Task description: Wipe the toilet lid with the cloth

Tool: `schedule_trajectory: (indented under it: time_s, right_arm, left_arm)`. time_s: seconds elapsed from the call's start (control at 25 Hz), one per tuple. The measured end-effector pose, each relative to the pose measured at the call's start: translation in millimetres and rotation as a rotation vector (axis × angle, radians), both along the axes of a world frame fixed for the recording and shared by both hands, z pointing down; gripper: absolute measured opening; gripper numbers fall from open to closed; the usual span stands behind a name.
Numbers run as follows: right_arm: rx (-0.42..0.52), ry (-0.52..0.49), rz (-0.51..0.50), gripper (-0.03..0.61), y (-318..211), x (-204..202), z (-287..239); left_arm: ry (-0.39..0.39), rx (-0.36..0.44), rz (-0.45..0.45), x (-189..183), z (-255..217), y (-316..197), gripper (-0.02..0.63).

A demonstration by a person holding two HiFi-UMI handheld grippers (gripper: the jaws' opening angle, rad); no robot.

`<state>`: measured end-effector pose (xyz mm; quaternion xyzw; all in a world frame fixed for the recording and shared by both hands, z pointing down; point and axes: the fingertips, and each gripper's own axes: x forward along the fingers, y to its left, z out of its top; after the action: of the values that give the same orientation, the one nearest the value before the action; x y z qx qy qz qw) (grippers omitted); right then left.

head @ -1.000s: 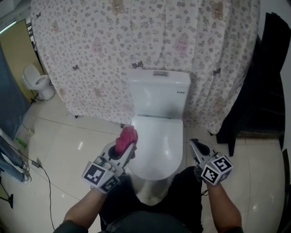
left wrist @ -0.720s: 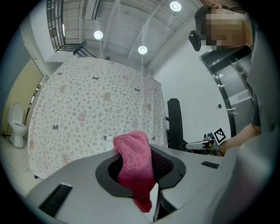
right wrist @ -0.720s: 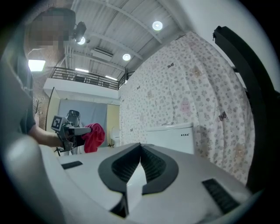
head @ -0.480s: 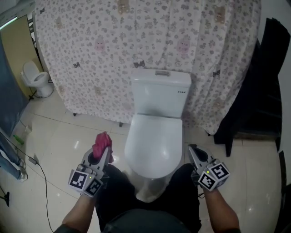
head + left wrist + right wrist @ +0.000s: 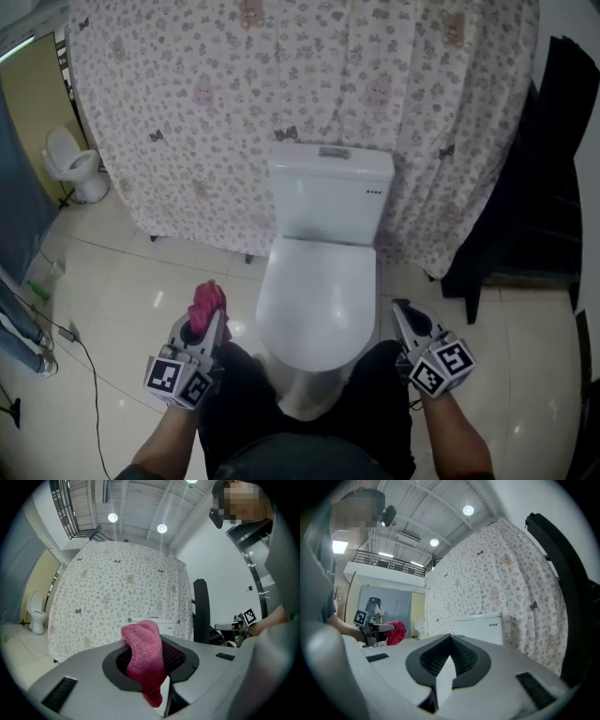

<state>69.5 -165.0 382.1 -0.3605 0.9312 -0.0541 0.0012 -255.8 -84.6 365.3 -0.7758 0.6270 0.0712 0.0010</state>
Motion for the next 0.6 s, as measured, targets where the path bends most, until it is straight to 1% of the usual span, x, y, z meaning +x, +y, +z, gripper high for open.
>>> schedule_trajectory:
  time_s: [0.16,0.32,0.6]
  right_arm:
    - [-0.004,0.004,0.011,0.003,-3.4,2.7,0.7]
    - [-0.01,0.009,0.016,0.003,-5.9,2.3,5.0]
    - [-0.009,0.016,0.016,0.003,-6.1,-2.3,6.1]
  left_arm:
    - [0.003,-0.017,-0.004,-2.1,4.6,-2.5,0.086]
    - [0.008,0.002,0.018,2.1,4.2,-7.2,0.086]
    - [0.012,-0.002,0.018,-1.4,3.1,-8.4,0.086]
